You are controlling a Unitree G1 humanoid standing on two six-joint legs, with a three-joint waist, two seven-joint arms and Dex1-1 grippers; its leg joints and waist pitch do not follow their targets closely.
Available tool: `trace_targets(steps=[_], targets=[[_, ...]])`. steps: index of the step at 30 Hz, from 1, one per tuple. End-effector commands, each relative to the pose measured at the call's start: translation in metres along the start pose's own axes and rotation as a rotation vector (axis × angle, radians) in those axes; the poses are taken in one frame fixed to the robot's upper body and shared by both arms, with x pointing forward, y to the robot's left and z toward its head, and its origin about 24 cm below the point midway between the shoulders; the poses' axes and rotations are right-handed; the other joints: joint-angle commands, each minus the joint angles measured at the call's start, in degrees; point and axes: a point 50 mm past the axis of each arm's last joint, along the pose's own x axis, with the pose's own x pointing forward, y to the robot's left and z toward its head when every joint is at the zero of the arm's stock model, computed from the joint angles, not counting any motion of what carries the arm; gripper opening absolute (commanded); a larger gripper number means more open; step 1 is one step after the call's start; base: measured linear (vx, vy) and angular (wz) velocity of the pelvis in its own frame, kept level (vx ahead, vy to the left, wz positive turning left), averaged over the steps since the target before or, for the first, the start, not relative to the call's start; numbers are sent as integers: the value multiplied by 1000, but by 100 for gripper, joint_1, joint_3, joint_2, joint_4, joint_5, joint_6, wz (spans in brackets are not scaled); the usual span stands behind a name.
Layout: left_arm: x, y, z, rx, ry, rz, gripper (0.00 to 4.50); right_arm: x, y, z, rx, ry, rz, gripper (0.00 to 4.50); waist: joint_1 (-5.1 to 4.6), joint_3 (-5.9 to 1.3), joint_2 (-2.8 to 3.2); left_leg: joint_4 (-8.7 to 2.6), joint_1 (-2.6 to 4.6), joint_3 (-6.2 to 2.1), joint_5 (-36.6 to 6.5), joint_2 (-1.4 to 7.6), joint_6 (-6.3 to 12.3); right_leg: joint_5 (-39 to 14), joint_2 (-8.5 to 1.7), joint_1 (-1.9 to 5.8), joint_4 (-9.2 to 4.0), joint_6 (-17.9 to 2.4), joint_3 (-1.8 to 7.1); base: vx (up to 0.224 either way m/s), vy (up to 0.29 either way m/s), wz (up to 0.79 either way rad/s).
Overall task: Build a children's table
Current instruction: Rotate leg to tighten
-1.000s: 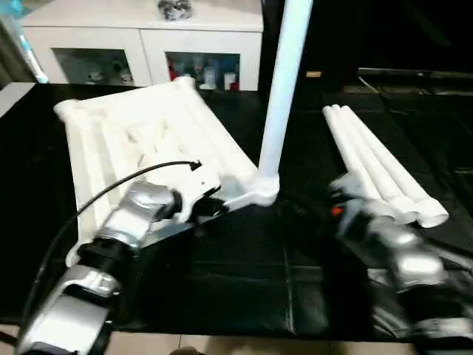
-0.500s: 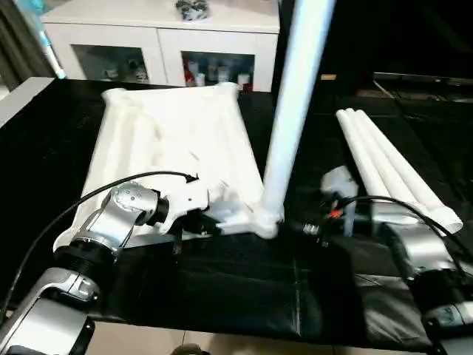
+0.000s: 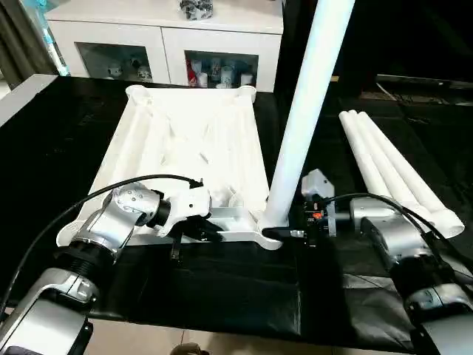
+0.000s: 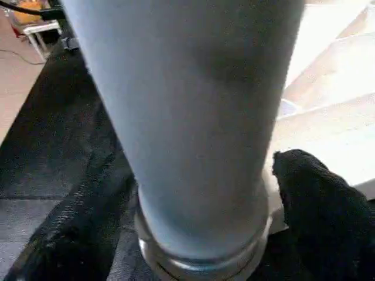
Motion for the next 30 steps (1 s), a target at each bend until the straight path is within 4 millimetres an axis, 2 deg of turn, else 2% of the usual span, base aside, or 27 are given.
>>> trace_targets(steps=[1, 7, 12, 14, 16, 17, 19, 20, 22, 23, 24, 25, 26, 27, 28, 29, 30], targets=[[10, -11, -3, 30, 48, -98, 0, 1, -1, 4, -7, 3, 19, 360, -28, -403, -36, -334, 87, -163, -488, 468, 463, -486, -684, 268, -343, -1056, 399, 0, 0, 0], [8, -10, -4, 28, 52, -98, 0, 3, -2, 2, 4, 6, 36, 300, -30, -406, -30, -332, 89, -164, -506, 468, 432, -517, -680, 270, -340, -1077, 398, 0, 0, 0], [8, -10, -6, 17, 57, -99, 0, 5, 1, -2, 22, 7, 52, 274, -26, -408, -3, -331, 93, -170, -525, 472, 434, -425, -681, 267, -331, -1114, 397, 0, 0, 0], [8, -10, -6, 14, 57, -100, 0, 6, 2, -3, 24, 7, 54, 272, -27, -411, -5, -332, 95, -169, -554, 472, 415, -442, -680, 271, -335, -1119, 396, 0, 0, 0], [8, -10, -8, -8, 58, -87, 0, 7, 3, -5, 35, -1, 53, 271, -24, -411, 35, -332, 89, -178, -576, 473, 392, -445, -685, 274, -334, -1123, 396, 0, 0, 0], [8, -9, -8, -15, 59, -81, 0, 7, 3, -5, 41, -6, 51, 271, -32, -413, 19, -333, 97, -174, -594, 474, 379, -423, -675, 272, -335, -1131, 396, 0, 0, 0], [12, -3, -8, -91, 33, -2, 0, 12, 6, -9, 86, -52, 3, 270, -35, -407, 52, -338, 100, -178, -640, 478, 357, -402, -676, 274, -338, -1156, 399, 0, 0, 0], [14, -1, -6, -115, 16, 29, 0, 15, 7, -11, 101, -67, -23, 270, -39, -384, 40, -355, 114, -175, -720, 495, 330, -481, -678, 262, -363, -1166, 407, 0, 0, 0], [20, 7, 2, -193, -43, 120, 0, 26, 9, -15, 158, -94, -126, 270, -34, -358, 69, -386, 136, -184, -1012, 484, 211, -1021, -706, 273, -432, -1088, 407, 0, 0, 0], [25, 12, 8, -241, -78, 175, 0, 34, 9, -19, 196, -97, -207, 270, -62, -328, 53, -415, 168, -190, -1216, 489, 85, -1405, -706, 246, -479, -1036, 415, 0, 0, 0], [25, 12, 8, -241, -78, 175, 0, 34, 9, -19, 196, -97, -207, 270, -97, -296, 43, -440, 192, -221, -1499, 458, -27, -2043, -737, 260, -548, -911, 401, 0, 0, 0], [28, 16, 12, -263, -97, 217, 0, 41, 9, -21, 227, -108, -256, 270, -113, -285, 47, -449, 206, -231, -1621, 454, -72, -2332, -748, 260, -583, -836, 398, 0, 0, 0], [29, 18, 14, -271, -103, 235, 0, 43, 9, -21, 241, -114, -275, 270, -163, -246, 51, -455, 253, -237, -1869, 434, -128, -2870, -747, 223, -672, -668, 392, 0, 0, 0], [38, 27, 27, -334, -143, 346, 0, 62, 11, -23, 325, -146, -377, 270, -206, -240, 46, -454, 290, -245, -2002, 423, -154, -3176, -753, 212, -717, -571, 387, 0, 0, 0], [38, 27, 27, -334, -143, 346, 0, 62, 11, -23, 325, -146, -377, 270, -221, -241, 55, -453, 309, -256, -2030, 428, -196, -3246, -760, 194, -727, -556, 383, 0, 0, 0], [44, 31, 36, -373, -171, 398, 0, 74, 12, -23, 369, -158, -434, 270, -223, -251, 44, -450, 315, -270, -2059, 414, -191, -3321, -764, 200, -748, -508, 367, 0, 0, 0], [48, 33, 42, -388, -187, 424, 0, 80, 11, -22, 392, -160, -469, 270, -254, -267, 60, -477, 269, -287, -2001, 426, -200, -3146, -753, 219, -734, -493, 368, 0, 0, 0]])
